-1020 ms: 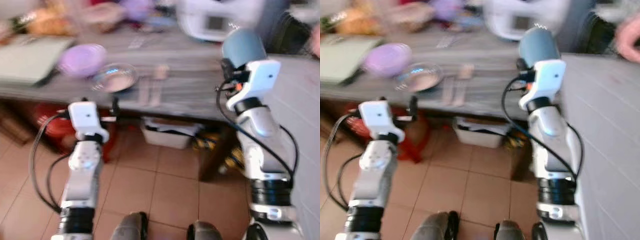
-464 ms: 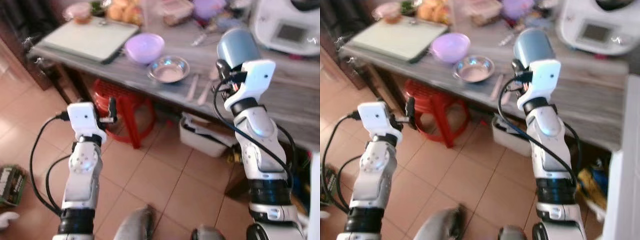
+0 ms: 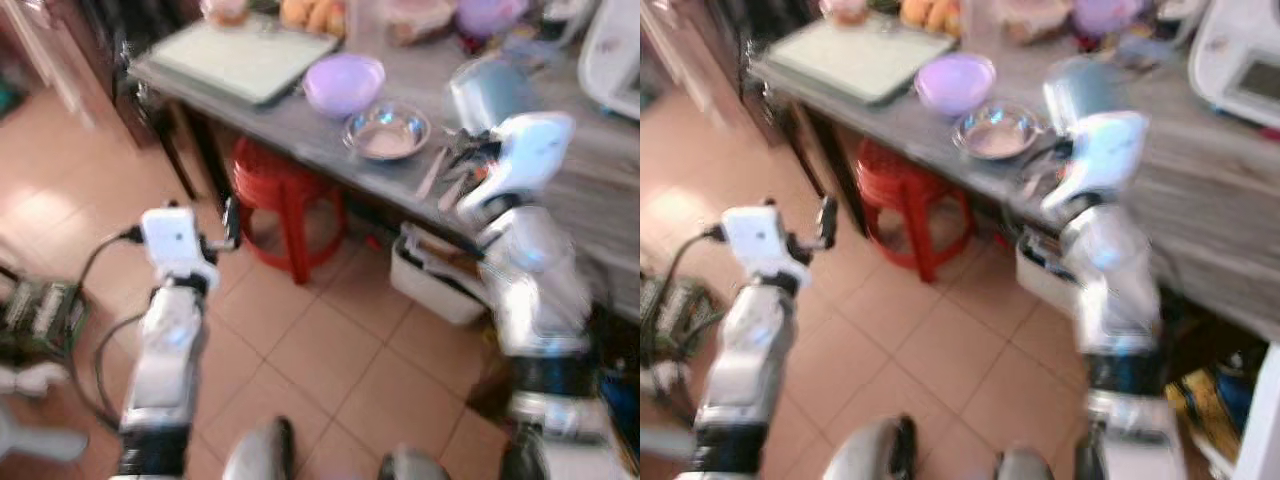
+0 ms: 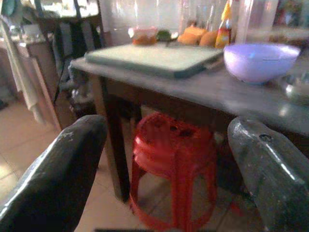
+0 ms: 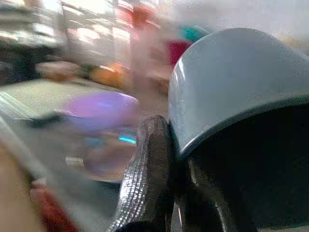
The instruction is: Setting the table
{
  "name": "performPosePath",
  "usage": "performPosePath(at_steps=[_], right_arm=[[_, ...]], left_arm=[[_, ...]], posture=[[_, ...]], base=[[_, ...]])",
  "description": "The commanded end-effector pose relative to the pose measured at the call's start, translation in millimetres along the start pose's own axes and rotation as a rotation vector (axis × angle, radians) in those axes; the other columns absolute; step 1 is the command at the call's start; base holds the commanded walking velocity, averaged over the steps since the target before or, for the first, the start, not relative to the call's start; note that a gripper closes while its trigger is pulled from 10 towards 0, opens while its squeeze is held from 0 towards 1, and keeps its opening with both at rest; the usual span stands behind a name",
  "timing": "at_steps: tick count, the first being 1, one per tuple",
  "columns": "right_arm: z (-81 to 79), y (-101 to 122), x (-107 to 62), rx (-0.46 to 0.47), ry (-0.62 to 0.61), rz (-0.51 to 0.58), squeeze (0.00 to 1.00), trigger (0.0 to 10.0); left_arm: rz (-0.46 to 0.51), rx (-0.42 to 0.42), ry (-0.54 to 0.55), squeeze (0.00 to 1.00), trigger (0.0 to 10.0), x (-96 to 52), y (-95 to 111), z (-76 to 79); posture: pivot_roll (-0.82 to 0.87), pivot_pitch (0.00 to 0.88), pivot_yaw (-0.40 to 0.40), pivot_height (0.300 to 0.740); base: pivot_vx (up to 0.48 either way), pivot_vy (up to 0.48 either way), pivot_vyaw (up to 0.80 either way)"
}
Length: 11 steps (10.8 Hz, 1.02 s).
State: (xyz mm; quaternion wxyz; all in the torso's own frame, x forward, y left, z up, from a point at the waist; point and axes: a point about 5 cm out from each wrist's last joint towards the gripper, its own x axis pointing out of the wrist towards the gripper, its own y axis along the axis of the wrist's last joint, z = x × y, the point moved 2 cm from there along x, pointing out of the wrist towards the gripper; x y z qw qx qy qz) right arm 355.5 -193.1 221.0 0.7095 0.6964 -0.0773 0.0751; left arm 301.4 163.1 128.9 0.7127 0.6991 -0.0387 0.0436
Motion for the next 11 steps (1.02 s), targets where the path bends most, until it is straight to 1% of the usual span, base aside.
performPosePath(at_steps=[1,5,6,7,8,9,10,11], right_arm=[[10.7,-2,-1.4,-0.002,-0.057,-0.016,0.0,10.0],[13.6,1,1.9,0.007,-0.089,-0.02,0.0,10.0],[16.0,0,1.4,-0.008,-0.108,-0.029,0.0,10.0],[24.2,-6,-0.8,-0.01,-0.176,-0.056,0.0,10.0],[28.4,-10,-2.3,-0.012,-0.212,-0.075,0.0,10.0],[28.6,-14,-3.3,0.011,-0.223,-0.099,0.0,10.0],[26.1,-14,-3.3,0.01,-0.216,-0.094,0.0,10.0],[25.5,-14,-3.1,0.012,-0.223,-0.093,0.0,10.0]], left_arm=[[0.013,-0.011,-0.025,0.0,10.0,0.9,5,2.3],[0.017,-0.021,-0.045,0.0,10.0,0.2,7,5.1],[0.017,-0.021,-0.048,0.0,10.0,0.3,7,5.5],[0.019,-0.022,-0.055,0.0,10.0,-0.2,8,6.3],[0.021,-0.021,-0.058,0.0,10.0,-0.3,8,6.5],[0.024,-0.02,-0.061,0.0,10.0,-0.2,9,6.8],[0.024,-0.02,-0.064,0.0,10.0,-0.2,9,7.0],[0.024,-0.021,-0.067,0.0,10.0,-0.1,9,7.2]], posture=[[-0.05,0.157,0.046,0.74],[-0.05,0.159,0.044,0.74],[-0.05,0.159,0.045,0.74],[-0.05,0.16,0.045,0.74],[-0.05,0.16,0.045,0.74],[-0.05,0.16,0.046,0.74],[-0.05,0.16,0.047,0.74],[-0.05,0.161,0.046,0.74]], base=[[0.0,0.0,-0.8],[0.0,0.0,-0.8],[0.0,0.0,-0.47],[0.0,0.0,0.0],[0.255,0.0,-0.44],[0.277,0.0,0.0],[0.296,0.0,0.0],[0.322,0.0,-0.78]])
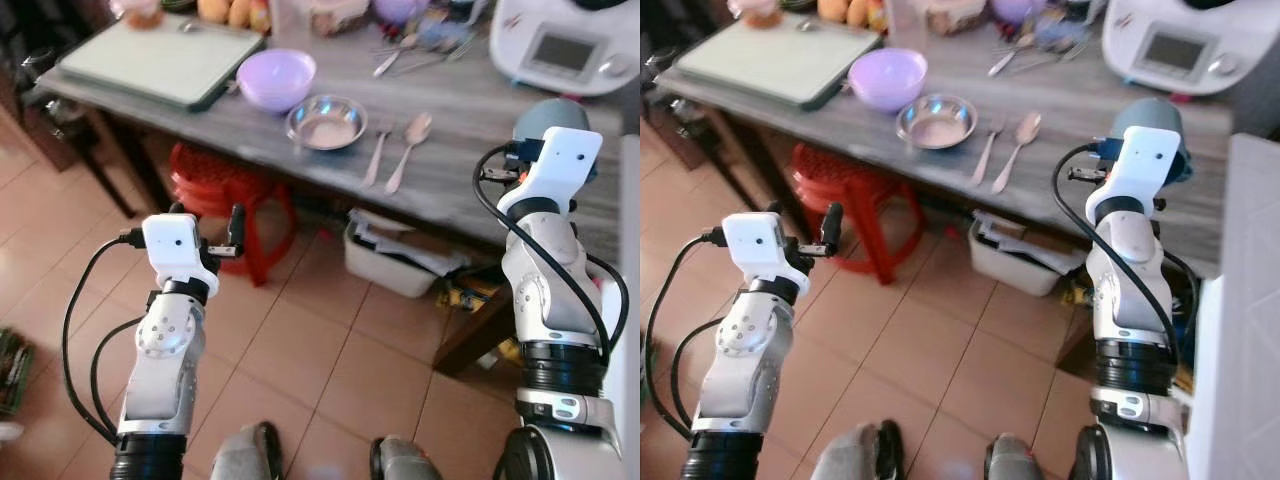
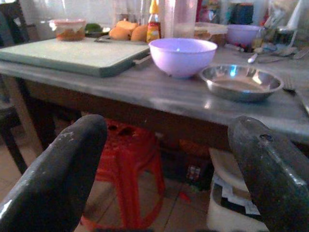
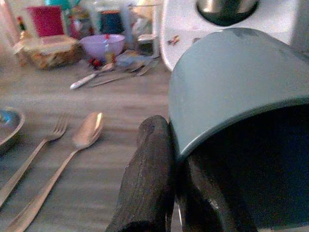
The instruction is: Setting the table
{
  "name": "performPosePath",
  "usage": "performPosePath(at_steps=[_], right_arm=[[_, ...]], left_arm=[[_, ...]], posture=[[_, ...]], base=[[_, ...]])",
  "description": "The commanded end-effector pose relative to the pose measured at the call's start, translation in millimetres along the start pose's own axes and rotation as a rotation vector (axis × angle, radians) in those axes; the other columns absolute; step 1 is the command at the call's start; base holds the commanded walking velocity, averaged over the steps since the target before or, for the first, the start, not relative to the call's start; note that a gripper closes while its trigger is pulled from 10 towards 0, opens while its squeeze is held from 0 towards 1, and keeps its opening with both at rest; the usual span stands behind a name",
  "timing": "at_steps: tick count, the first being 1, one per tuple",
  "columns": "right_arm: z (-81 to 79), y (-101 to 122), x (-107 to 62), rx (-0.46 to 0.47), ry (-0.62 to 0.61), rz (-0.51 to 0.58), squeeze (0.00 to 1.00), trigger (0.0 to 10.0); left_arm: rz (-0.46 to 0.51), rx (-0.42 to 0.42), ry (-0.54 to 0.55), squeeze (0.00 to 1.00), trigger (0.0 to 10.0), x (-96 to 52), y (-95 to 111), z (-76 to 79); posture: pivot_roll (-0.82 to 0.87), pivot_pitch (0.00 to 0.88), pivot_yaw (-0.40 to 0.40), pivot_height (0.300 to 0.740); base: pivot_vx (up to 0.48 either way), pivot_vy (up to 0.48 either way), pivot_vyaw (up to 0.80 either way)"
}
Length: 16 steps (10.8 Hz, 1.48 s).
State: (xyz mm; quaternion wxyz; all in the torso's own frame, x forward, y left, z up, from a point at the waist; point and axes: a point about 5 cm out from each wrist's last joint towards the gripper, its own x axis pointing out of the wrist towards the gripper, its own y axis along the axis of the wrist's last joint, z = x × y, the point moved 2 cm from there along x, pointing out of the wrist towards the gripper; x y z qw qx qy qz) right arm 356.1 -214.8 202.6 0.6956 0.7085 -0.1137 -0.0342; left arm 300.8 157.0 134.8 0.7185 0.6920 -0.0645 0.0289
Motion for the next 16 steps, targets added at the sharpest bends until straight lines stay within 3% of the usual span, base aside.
performPosePath(at_steps=[1,5,8,10,12,16], right_arm=[[3.3,6,0.1,0.0,-0.017,0.015,0.0,10.0],[3.7,-2,-2.2,0.007,-0.054,-0.022,0.0,10.0],[-8.9,-5,-1.8,0.092,-0.036,-0.057,0.0,10.0],[-27.4,-10,-6.2,0.22,-0.011,-0.124,0.0,10.0],[-54.8,-12,-10.9,0.391,0.019,-0.285,0.0,10.0],[-97.9,30,-6.8,0.886,0.057,-0.465,0.0,10.0]], left_arm=[[0.009,0.0,-0.011,0.0,10.0,-0.2,3,1.4],[0.002,-0.018,0.002,0.0,10.0,-1.4,2,1.5],[0.002,-0.021,0.0,0.0,10.0,-1.2,1,2.6],[0.002,-0.019,-0.002,0.0,10.0,0.4,1,2.0],[-0.002,-0.016,-0.019,0.0,10.0,3.5,0,3.5],[-0.002,-0.023,-0.075,0.0,10.0,15.4,-1,12.7]], posture=[[-0.05,0.163,0.044,0.74],[-0.05,0.165,0.04,0.74],[-0.05,0.161,0.035,0.74],[-0.05,0.153,0.038,0.74],[-0.06,0.141,0.048,0.74],[-0.08,0.113,0.065,0.74]], base=[[0.319,0.0,-0.64],[0.152,0.0,-0.25],[0.0,0.0,0.0],[0.0,0.0,0.0],[0.0,0.0,0.0],[0.0,0.0,0.0]])
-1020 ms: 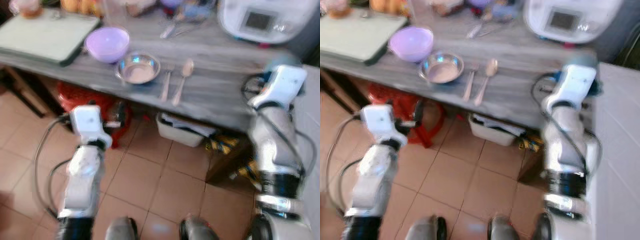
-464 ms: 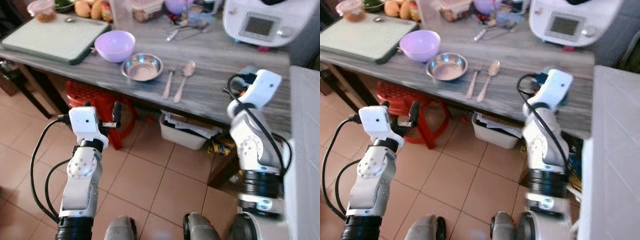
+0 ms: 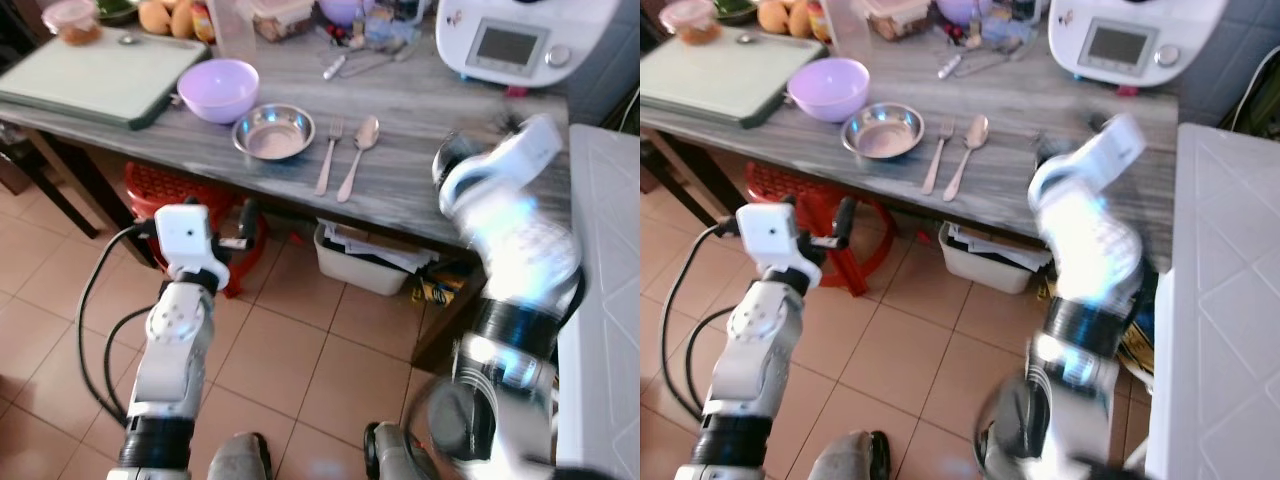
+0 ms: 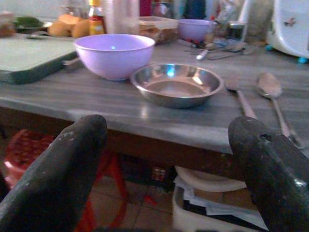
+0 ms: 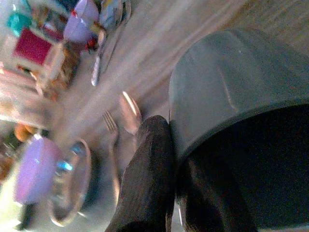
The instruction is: Setting the table
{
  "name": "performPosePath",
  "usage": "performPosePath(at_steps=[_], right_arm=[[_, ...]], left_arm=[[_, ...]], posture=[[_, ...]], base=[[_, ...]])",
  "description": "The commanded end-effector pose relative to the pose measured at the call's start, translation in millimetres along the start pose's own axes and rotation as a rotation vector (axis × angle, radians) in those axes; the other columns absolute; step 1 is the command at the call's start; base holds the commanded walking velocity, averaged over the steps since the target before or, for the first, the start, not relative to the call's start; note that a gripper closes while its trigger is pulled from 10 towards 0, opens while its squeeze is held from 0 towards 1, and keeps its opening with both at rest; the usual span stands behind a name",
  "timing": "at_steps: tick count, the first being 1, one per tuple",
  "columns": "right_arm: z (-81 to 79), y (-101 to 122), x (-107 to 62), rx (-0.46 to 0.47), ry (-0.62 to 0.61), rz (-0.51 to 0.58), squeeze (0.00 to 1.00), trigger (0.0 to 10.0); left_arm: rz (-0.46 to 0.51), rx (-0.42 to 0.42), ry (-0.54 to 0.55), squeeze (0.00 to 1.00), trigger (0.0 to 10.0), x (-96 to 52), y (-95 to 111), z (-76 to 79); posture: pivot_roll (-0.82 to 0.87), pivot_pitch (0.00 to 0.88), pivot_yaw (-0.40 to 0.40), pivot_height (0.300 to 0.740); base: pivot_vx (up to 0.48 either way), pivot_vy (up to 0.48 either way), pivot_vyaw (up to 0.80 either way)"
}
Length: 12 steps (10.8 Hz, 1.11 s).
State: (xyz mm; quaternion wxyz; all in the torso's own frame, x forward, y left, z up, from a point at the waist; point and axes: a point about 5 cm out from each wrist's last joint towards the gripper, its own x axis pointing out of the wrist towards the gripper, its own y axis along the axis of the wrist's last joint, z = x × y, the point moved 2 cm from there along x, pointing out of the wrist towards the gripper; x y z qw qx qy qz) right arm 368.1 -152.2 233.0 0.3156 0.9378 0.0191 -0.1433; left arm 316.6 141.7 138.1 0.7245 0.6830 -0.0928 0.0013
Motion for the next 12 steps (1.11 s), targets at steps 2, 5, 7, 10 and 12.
performPosePath(at_steps=[2,5,7,10,12], right_arm=[[-44.9,-9,-4.8,0.176,0.059,-0.086,0.0,10.0],[-16.4,25,-1.6,0.198,-0.049,0.013,0.0,10.0],[13.8,34,-5.0,0.087,-0.171,0.088,0.0,10.0],[32.9,39,-9.4,0.071,-0.227,0.132,0.0,10.0],[39.7,45,-8.8,0.053,-0.24,0.16,0.0,10.0]], left_arm=[[0.0,0.0,-0.008,0.0,10.0,2.0,-1,-0.5],[-0.001,-0.005,-0.023,0.0,10.0,2.3,-2,1.4],[-0.005,-0.006,-0.031,0.0,10.0,2.0,-3,2.4],[-0.009,-0.007,-0.043,0.0,10.0,1.6,-5,3.4],[-0.011,-0.007,-0.044,0.0,10.0,1.1,-5,3.7]], posture=[[-0.08,0.102,0.067,0.74],[-0.08,0.101,0.074,0.74],[-0.09,0.104,0.081,0.74],[-0.09,0.113,0.089,0.74],[-0.09,0.115,0.088,0.74]], base=[[0.0,0.0,0.0],[0.0,0.0,0.0],[0.0,0.0,0.0],[0.0,0.0,0.0],[0.0,0.0,0.0]])
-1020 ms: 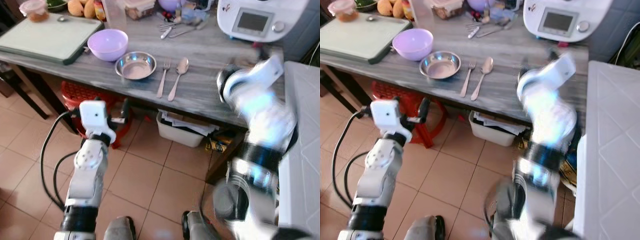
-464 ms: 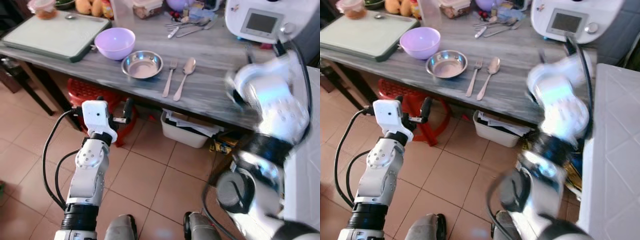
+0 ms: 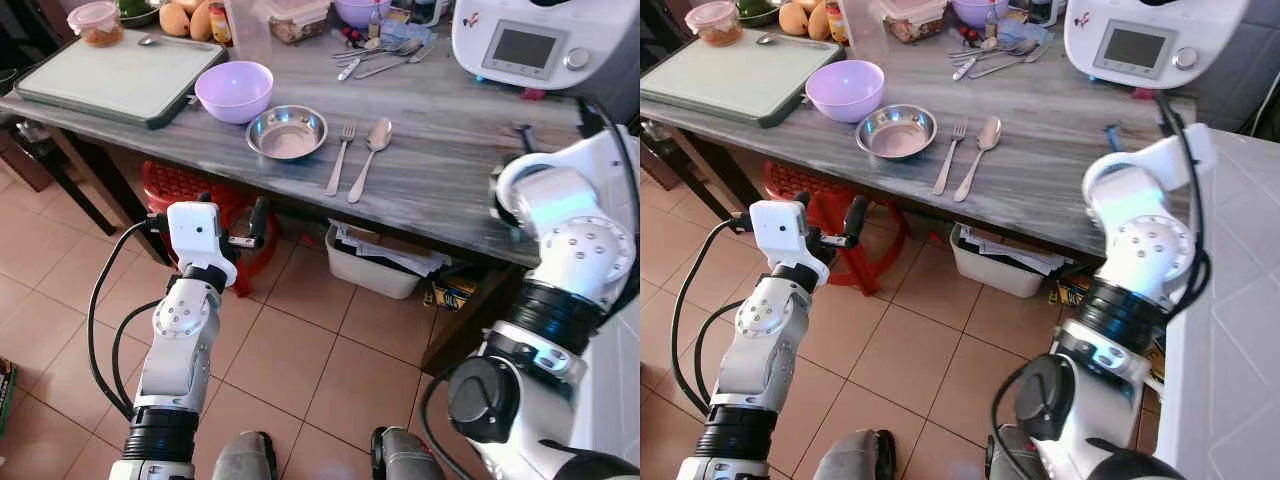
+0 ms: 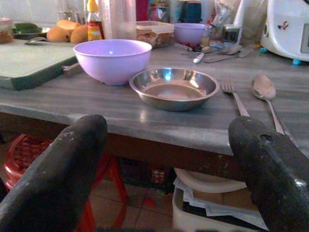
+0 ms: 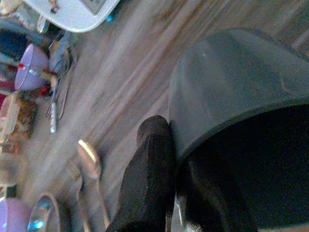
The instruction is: Setting the table
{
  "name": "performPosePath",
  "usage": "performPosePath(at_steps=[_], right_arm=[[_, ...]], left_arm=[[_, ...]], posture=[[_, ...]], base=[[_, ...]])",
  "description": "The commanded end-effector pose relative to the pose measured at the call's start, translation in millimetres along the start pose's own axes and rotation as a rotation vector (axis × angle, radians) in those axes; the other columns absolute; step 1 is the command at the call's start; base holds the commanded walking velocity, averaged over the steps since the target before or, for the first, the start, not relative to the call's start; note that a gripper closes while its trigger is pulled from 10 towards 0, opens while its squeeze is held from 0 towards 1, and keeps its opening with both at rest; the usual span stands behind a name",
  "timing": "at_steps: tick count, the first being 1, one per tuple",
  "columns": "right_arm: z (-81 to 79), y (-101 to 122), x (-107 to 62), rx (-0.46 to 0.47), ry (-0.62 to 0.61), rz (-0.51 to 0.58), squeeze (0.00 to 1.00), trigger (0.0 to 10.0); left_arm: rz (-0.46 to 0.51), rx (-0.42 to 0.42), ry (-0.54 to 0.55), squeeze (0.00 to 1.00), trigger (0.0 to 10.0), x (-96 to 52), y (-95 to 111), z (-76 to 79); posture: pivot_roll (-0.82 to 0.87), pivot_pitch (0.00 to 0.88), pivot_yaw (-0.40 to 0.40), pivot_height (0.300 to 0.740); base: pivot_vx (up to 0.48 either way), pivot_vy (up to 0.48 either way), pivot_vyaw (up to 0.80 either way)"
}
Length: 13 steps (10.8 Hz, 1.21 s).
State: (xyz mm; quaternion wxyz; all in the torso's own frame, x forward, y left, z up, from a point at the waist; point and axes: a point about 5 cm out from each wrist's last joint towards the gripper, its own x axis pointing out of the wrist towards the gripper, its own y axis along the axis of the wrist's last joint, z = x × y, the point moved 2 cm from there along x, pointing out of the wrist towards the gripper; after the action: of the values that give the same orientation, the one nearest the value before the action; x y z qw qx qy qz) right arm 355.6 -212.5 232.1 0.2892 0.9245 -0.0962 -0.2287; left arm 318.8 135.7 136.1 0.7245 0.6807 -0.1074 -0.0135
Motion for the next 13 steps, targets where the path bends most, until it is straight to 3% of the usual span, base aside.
performPosePath(at_steps=[1,2,3,5,7,9,11,12,13], right_arm=[[-5.1,-1,1.2,0.131,0.034,-0.045,0.0,10.0],[-9.0,0,1.1,0.176,0.048,-0.058,0.0,10.0],[-27.5,-5,1.2,0.384,0.132,-0.138,0.0,10.0],[-50.3,-20,-5.2,0.495,0.182,-0.208,0.0,10.0],[-65.2,-29,-9.6,0.528,0.209,-0.24,0.0,10.0],[-67.2,-30,-7.4,0.396,0.27,-0.171,0.0,10.0],[-38.0,-24,1.9,0.281,0.154,-0.095,0.0,10.0],[-28.8,-20,6.2,0.14,0.122,-0.047,0.0,10.0],[-10.7,-8,13.6,-0.207,0.064,0.063,0.0,10.0]], left_arm=[[-0.012,0.0,-0.003,0.0,10.0,-2.1,-2,-2.1],[-0.014,0.0,-0.003,0.0,10.0,-2.2,-2,-2.9],[-0.019,0.006,-0.012,0.0,10.0,-1.8,-3,-4.2],[-0.023,0.016,-0.026,0.0,10.0,-0.6,-1,-6.0],[-0.034,0.02,-0.054,0.0,10.0,-0.9,-1,-4.2],[-0.03,0.021,-0.064,0.0,10.0,0.9,1,-3.4],[-0.038,0.014,-0.067,0.0,10.0,-2.3,-1,-3.2],[-0.04,0.008,-0.075,0.0,10.0,-2.7,-1,-0.8],[-0.037,0.001,-0.078,0.0,10.0,-2.2,-1,1.3]], posture=[[-0.08,0.116,0.091,0.74],[-0.08,0.116,0.097,0.74],[-0.08,0.117,0.107,0.74],[-0.07,0.119,0.119,0.74],[-0.06,0.115,0.133,0.74],[-0.05,0.112,0.134,0.74],[-0.05,0.113,0.132,0.74],[-0.05,0.111,0.129,0.74],[-0.05,0.112,0.117,0.74]], base=[[0.0,0.0,0.0],[0.0,0.0,0.0],[0.0,0.0,0.0],[0.0,0.0,0.0],[0.0,0.0,0.0],[0.0,0.0,0.0],[0.0,0.0,0.0],[0.0,0.0,0.0],[0.0,0.0,0.0]])
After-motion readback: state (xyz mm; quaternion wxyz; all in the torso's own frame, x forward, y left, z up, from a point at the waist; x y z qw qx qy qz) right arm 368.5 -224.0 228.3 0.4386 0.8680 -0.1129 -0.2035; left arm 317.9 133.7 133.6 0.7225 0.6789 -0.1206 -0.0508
